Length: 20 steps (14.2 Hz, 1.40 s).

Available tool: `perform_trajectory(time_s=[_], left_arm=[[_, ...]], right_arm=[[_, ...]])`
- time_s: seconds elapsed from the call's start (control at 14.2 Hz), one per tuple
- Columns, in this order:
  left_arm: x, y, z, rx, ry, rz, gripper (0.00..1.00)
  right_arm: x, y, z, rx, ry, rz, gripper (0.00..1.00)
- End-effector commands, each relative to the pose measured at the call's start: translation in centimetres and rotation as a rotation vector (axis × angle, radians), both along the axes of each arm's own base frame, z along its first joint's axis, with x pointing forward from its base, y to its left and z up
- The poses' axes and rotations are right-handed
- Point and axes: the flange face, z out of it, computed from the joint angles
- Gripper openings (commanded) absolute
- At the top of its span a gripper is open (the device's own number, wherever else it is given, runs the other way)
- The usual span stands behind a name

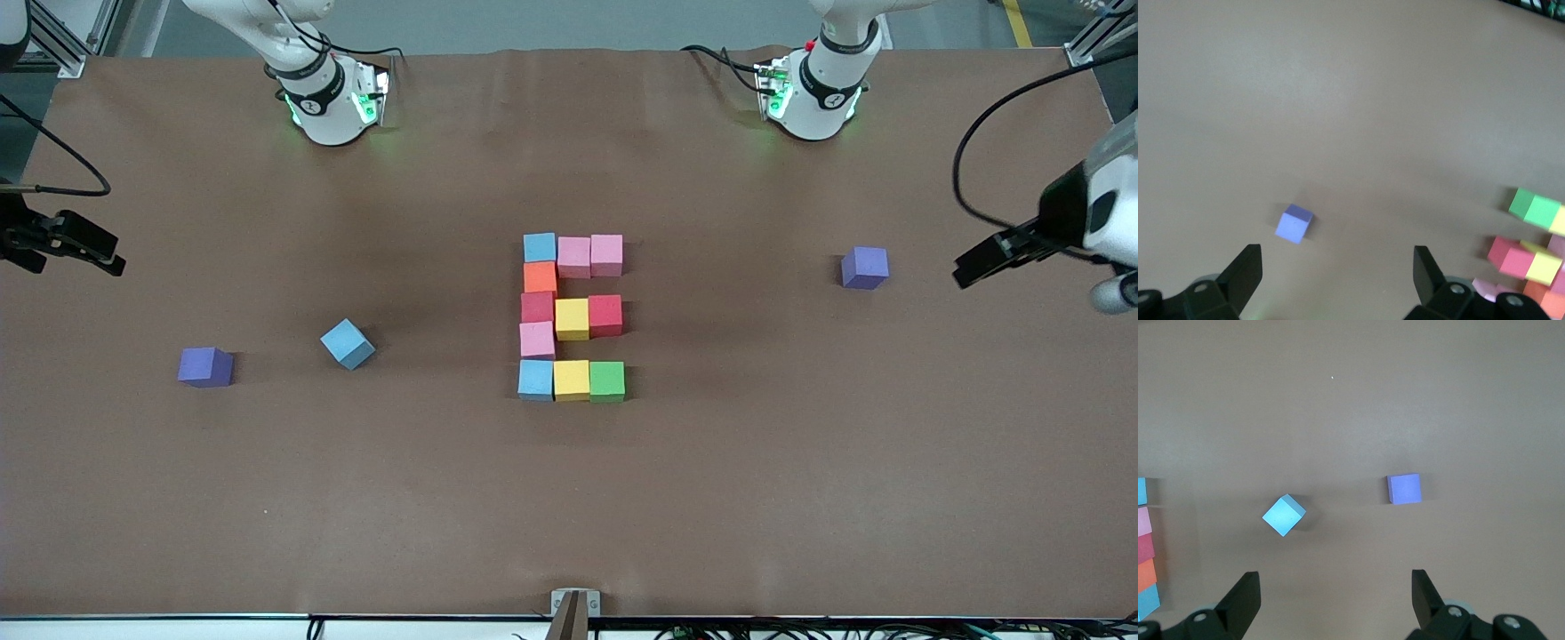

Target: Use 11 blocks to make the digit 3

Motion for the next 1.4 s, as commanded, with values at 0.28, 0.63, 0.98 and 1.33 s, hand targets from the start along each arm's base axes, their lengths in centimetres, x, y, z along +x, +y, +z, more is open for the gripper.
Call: perform_trajectory(time_s=[0.28,0.63,0.98,1.33], left_arm=[[-7.1,0.7,0.1,0.001,0.033,-0.085,1.0],[-9.5,-0.4,1.2,-0.013,0.019,-0.135,1.0],[-9.2,-0.3,1.2,-0.032,0.021,-0.207,1.0],[-9.0,-0.1,1.2,-0.03,0.021,-0.255,1.0]], right_arm=[[-0.8,-0.4,0.6,0.004,-0.002,-0.001,1.0],[-0.8,-0.4,0.6,0.004,-0.003,-0.003,1.0],[-0.8,-0.4,0.6,0.004,-0.005,-0.003,1.0],[-0.8,-0.3,0.3,0.003,0.0,-0.001,1.0]])
